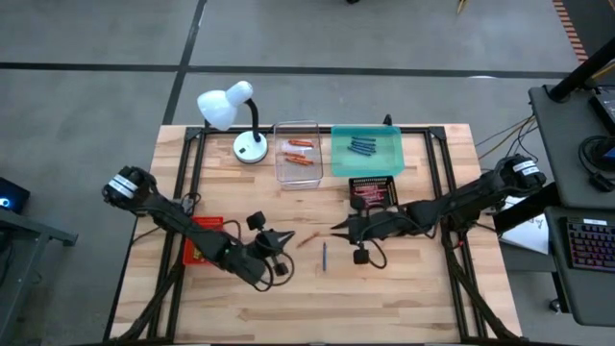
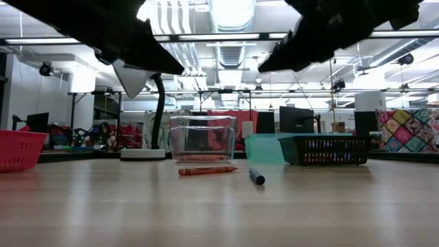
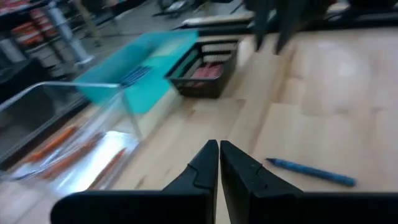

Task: Sort crayons
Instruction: Put the orange crayon into the transparent bin

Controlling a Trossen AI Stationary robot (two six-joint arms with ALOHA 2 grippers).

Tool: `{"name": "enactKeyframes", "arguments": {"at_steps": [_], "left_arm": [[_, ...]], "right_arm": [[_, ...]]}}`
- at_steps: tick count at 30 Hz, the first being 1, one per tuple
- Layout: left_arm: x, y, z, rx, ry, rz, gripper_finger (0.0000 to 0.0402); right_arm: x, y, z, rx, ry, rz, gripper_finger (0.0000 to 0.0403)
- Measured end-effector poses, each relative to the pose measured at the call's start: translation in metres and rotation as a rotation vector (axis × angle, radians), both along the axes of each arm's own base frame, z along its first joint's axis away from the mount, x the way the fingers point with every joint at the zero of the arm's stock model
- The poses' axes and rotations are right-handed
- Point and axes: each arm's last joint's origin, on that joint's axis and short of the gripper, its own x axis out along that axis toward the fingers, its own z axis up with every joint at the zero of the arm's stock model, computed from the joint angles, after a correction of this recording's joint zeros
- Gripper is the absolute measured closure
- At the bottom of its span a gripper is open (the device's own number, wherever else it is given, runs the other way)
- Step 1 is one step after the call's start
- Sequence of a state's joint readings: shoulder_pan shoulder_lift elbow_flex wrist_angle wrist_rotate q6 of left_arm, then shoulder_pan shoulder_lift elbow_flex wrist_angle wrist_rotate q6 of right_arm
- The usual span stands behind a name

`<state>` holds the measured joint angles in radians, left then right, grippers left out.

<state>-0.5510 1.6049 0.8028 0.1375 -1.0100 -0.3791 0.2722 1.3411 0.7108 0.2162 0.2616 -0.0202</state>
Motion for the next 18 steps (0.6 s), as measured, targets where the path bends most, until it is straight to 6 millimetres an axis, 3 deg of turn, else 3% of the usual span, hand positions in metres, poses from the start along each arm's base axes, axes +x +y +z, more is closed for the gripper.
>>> {"name": "enactKeyframes", "arguments": {"at_steps": [5, 10, 18], "left_arm": [[-0.005, 0.001, -0.011, -0.045, -0.084, -0.106, 0.0401], [-0.012, 0.006, -0.023, -0.053, -0.124, -0.081, 0.0401], [-0.022, 0.011, -0.004, 0.031, -0.207, 0.081, 0.0401]], "right_arm": [[0.007, 0.002, -0.001, -0.014, -0.108, 0.026, 0.0345], [0.025, 0.001, -0.01, -0.033, -0.151, 0.05, 0.035], [0.066, -0.013, -0.032, -0.061, -0.028, 0.017, 0.0351]]}}
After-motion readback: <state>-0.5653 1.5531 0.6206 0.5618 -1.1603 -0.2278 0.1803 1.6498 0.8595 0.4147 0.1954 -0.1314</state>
